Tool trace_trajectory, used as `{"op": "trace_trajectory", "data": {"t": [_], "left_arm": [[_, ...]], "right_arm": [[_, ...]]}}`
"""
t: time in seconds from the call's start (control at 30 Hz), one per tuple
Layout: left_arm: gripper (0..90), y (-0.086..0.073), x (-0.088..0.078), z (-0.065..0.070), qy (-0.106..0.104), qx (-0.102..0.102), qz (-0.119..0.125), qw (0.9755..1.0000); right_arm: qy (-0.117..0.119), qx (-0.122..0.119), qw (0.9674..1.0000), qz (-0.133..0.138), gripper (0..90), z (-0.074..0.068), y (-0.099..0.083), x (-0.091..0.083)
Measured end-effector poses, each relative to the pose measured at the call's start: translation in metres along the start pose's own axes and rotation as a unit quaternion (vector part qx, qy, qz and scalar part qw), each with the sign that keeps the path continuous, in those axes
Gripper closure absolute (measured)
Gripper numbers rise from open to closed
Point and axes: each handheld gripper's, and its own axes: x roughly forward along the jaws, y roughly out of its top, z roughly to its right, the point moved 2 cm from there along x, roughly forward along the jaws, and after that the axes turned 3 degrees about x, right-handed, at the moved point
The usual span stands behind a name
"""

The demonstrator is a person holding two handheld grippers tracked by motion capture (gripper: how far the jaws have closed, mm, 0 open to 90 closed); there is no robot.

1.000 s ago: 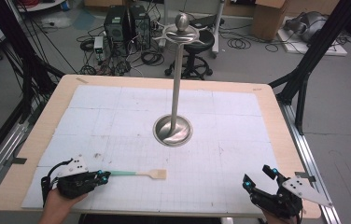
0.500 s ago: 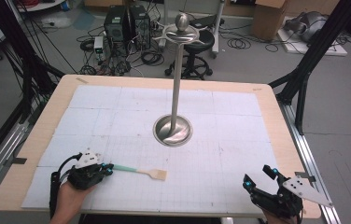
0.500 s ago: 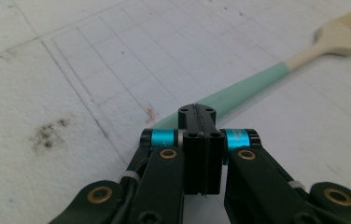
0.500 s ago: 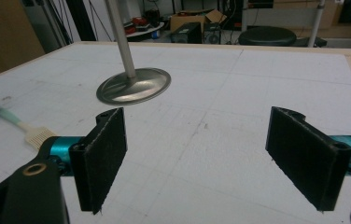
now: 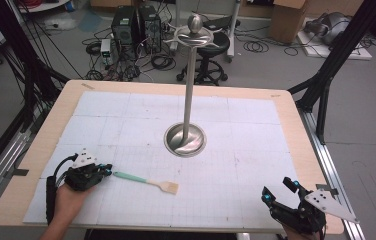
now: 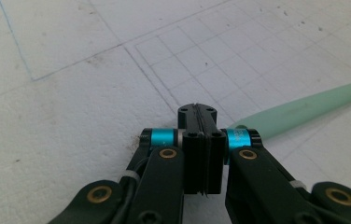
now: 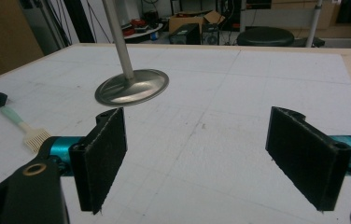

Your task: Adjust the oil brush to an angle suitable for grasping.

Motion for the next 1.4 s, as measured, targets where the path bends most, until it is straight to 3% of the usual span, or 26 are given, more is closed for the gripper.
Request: {"op": "trace_trajectory", "data": {"t": [0.17, 0.5, 0.67, 0.73, 1.03, 1.13, 1.27, 1.37, 1.4], "left_arm": [[89.4, 0.001, 0.001, 0.007, -0.020, 0.012, -0.004, 0.9997], [89.5, 0.004, 0.005, 0.021, -0.034, 0.004, -0.001, 0.9994], [89.4, 0.011, 0.014, 0.040, -0.050, 0.018, -0.002, 0.9986], [89.5, 0.017, 0.021, 0.056, -0.060, 0.034, 0.001, 0.9976], [89.4, 0.031, 0.040, 0.088, -0.086, 0.042, 0.007, 0.9954], [89.4, 0.037, 0.049, 0.104, -0.104, 0.046, 0.007, 0.9935], [89.2, 0.045, 0.057, 0.118, -0.112, 0.060, 0.009, 0.9919], [84.5, 0.046, 0.057, 0.119, -0.119, 0.051, 0.021, 0.9913], [80.3, 0.049, 0.052, 0.115, -0.120, 0.037, 0.039, 0.9914]], "right_arm": [[0.001, -0.002, 1.0000, -0.001, 19.3, -0.001, 0.000, 0.001], [0.001, -0.002, 1.0000, -0.002, 19.3, -0.001, 0.000, 0.002], [0.002, -0.001, 1.0000, -0.004, 19.5, -0.001, 0.000, 0.002], [0.001, -0.002, 1.0000, -0.003, 19.5, -0.001, 0.000, 0.002], [-0.001, 0.002, 1.0000, -0.001, 19.5, 0.000, 0.000, 0.000], [0.000, -0.001, 1.0000, -0.001, 19.5, 0.001, 0.000, 0.001], [0.001, -0.001, 1.0000, -0.004, 19.5, 0.000, 0.000, 0.001], [0.002, 0.000, 1.0000, -0.004, 19.5, 0.000, 0.000, 0.001], [0.002, 0.000, 1.0000, -0.005, 19.5, 0.000, -0.001, 0.001]]}}
